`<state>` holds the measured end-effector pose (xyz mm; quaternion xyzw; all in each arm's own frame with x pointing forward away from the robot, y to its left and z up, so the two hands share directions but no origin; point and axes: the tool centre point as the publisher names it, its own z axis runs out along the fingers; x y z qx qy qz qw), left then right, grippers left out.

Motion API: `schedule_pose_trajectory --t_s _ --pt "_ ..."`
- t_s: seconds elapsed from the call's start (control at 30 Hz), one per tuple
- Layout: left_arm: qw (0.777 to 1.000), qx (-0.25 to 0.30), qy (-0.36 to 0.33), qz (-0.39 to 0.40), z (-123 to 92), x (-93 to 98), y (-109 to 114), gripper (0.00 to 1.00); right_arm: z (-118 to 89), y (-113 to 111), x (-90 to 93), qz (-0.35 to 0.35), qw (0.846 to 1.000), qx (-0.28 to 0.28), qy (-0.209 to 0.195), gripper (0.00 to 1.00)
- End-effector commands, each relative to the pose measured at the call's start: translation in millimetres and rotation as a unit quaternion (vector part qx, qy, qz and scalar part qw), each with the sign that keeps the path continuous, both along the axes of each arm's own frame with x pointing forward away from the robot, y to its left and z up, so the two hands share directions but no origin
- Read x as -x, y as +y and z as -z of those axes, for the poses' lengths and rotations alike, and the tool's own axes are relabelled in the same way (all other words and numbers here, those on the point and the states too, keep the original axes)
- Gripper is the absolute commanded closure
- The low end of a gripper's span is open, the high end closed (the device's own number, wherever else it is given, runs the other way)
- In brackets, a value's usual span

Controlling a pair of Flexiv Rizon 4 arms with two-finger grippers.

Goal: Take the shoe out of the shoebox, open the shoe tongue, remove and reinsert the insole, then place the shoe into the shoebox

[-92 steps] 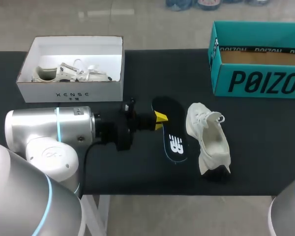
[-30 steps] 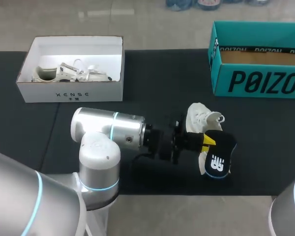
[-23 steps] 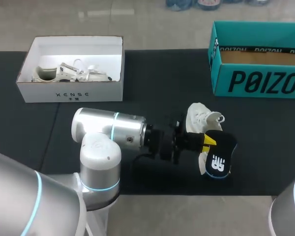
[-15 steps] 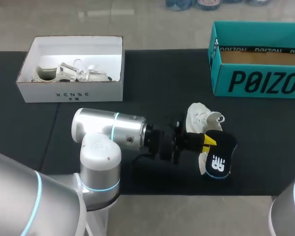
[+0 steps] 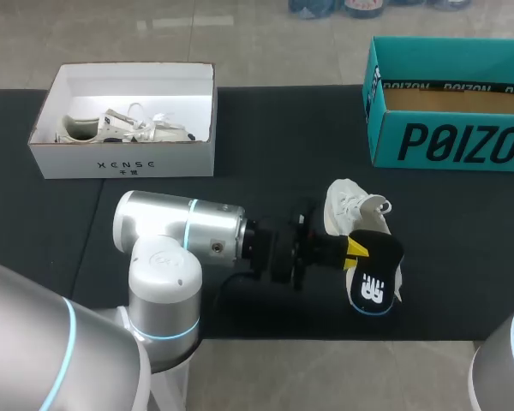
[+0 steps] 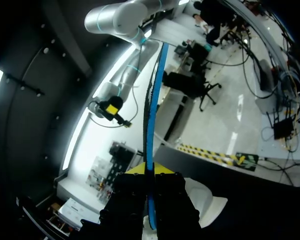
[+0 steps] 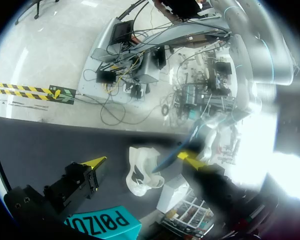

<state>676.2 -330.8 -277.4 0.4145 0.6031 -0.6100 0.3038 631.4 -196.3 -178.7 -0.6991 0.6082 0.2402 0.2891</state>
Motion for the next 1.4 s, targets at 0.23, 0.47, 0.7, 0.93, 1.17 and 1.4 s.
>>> schedule_pose_trajectory --t_s 0.23,0.47,0.7,0.93,1.17,1.4 --pt "1.000 0.011 0.014 0.007 12 3.2 -9 1.00 1 1 7.3 0.125 0.983 -0.024 -0.129 0.00" --pt "1.000 -0.005 0.007 0.012 19 -2.0 -12 1.00 1 1 7.3 0.125 0.983 -0.024 -0.129 0.00" --pt "1.000 -0.018 0.007 0.003 35 -15.7 -7 1.00 1 1 7.3 0.125 0.983 -0.024 -0.129 0.00" --pt "1.000 -0.025 0.001 -0.005 52 -37.8 -9 1.00 1 1 7.3 0.125 0.983 -0.024 -0.129 0.00" --pt "1.000 -0.020 -0.005 -0.024 63 -61.6 -18 1.00 1 1 7.3 0.125 0.983 -0.024 -0.129 0.00" --pt "0.999 -0.023 -0.004 -0.042 74 -76.0 -22 1.00 1 1 7.3 0.125 0.983 -0.024 -0.129 0.00"
